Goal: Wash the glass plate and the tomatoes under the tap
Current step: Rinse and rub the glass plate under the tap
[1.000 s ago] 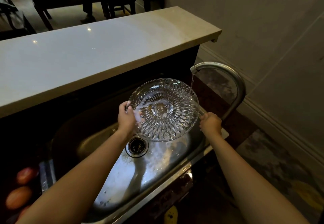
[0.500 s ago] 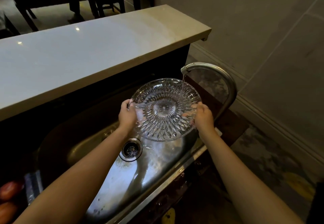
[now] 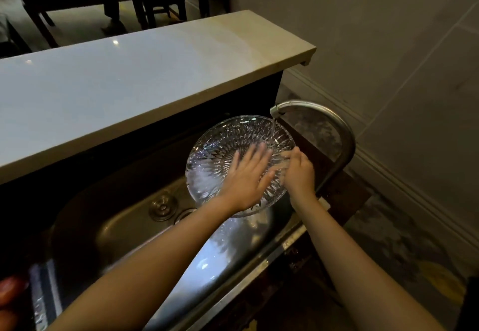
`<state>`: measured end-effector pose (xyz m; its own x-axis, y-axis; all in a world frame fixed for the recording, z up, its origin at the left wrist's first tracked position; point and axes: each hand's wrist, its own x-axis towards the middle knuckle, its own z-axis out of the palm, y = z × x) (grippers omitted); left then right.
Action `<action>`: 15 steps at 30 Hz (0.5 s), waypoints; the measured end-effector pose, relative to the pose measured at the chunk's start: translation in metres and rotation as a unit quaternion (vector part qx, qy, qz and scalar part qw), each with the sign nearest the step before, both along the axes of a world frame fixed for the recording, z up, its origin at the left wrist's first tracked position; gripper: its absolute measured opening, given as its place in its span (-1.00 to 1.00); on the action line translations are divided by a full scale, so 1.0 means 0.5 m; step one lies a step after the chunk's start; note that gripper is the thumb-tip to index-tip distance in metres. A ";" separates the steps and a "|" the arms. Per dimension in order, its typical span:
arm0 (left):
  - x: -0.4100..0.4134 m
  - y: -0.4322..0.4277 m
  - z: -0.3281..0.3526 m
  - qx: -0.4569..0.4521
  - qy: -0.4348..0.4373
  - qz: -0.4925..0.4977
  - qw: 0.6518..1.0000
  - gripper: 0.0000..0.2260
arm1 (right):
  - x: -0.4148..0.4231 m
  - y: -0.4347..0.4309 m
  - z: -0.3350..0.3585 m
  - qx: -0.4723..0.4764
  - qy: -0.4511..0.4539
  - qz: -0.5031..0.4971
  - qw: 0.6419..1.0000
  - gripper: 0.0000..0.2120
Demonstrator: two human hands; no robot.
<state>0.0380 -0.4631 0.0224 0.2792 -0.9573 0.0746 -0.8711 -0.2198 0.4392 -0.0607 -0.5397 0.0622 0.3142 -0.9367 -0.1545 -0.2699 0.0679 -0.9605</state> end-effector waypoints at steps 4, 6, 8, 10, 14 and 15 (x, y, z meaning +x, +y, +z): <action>0.017 -0.043 0.017 -0.016 -0.038 -0.020 0.999 -0.51 | -0.003 0.002 0.005 0.006 -0.020 -0.027 0.999 -0.69; 0.044 -0.065 0.027 -0.020 -0.041 -0.013 0.999 -0.50 | -0.006 -0.001 0.010 0.005 -0.022 -0.027 0.999 -0.68; 0.083 -0.085 0.034 -0.026 -0.035 -0.008 0.999 -0.52 | -0.009 0.001 0.013 -0.006 -0.016 -0.021 1.000 -0.67; 0.128 -0.088 0.033 -0.023 -0.043 -0.019 0.999 -0.54 | -0.013 0.003 0.015 -0.012 -0.020 -0.035 0.999 -0.66; 0.197 -0.039 0.002 0.000 -0.044 -0.002 0.999 -0.54 | -0.019 -0.002 0.017 -0.010 -0.033 -0.055 0.998 -0.67; 0.202 -0.021 -0.006 0.009 -0.055 0.005 0.998 -0.53 | -0.019 0.000 0.015 -0.013 -0.032 -0.050 0.998 -0.68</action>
